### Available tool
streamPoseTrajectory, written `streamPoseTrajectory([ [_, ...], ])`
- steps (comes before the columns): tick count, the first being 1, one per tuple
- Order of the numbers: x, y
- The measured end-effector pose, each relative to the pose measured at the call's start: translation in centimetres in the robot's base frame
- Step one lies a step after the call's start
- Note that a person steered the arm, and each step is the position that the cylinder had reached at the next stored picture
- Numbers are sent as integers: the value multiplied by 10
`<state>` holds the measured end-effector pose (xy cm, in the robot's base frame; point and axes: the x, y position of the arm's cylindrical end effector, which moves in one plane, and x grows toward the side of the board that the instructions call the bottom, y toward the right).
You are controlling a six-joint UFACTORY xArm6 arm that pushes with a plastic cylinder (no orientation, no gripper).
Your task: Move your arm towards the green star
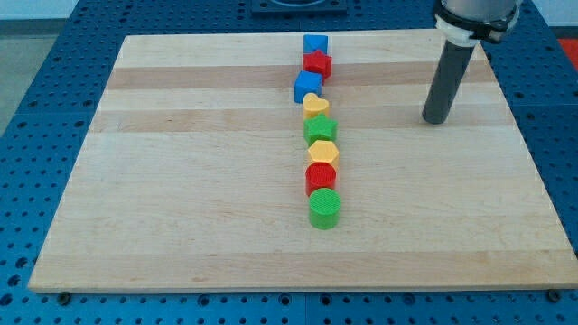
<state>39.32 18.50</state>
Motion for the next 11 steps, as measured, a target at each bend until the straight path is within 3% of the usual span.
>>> streamPoseTrajectory([
  [4, 7, -4],
  [7, 5, -54],
  [9, 46, -59],
  [11, 49, -95],
])
